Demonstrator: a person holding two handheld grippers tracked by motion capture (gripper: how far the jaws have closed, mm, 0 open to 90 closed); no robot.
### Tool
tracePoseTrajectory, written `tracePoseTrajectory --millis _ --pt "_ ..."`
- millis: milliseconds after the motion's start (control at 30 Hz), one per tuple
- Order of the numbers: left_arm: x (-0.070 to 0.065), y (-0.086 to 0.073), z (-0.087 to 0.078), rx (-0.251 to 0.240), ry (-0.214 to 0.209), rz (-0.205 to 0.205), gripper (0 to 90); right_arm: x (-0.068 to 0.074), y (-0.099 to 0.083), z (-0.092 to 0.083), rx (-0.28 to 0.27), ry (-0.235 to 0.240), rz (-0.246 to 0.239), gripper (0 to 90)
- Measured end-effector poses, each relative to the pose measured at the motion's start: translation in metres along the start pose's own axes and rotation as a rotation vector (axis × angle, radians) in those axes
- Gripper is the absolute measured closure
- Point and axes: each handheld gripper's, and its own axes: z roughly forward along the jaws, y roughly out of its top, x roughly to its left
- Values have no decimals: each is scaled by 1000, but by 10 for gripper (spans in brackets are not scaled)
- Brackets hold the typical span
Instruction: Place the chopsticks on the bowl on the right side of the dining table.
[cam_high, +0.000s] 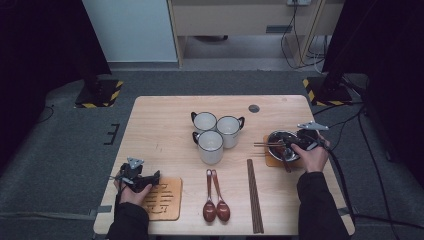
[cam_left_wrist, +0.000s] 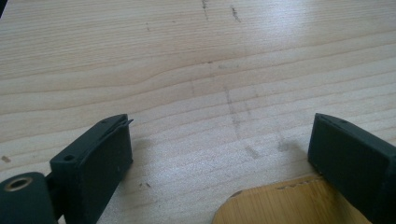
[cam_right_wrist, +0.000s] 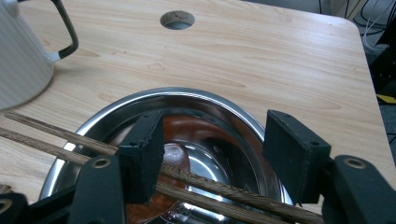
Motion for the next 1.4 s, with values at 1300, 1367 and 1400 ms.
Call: tracePoseTrajectory --millis 1300,1367,1400 --pt "0 0 0 0 0 0 53 3 0 -28 -65 60 -9 359" --pt "0 0 0 0 0 0 53 5 1 -32 -72 72 -8 359" --pt "0 0 0 0 0 0 53 5 1 -34 -80 76 -8 359"
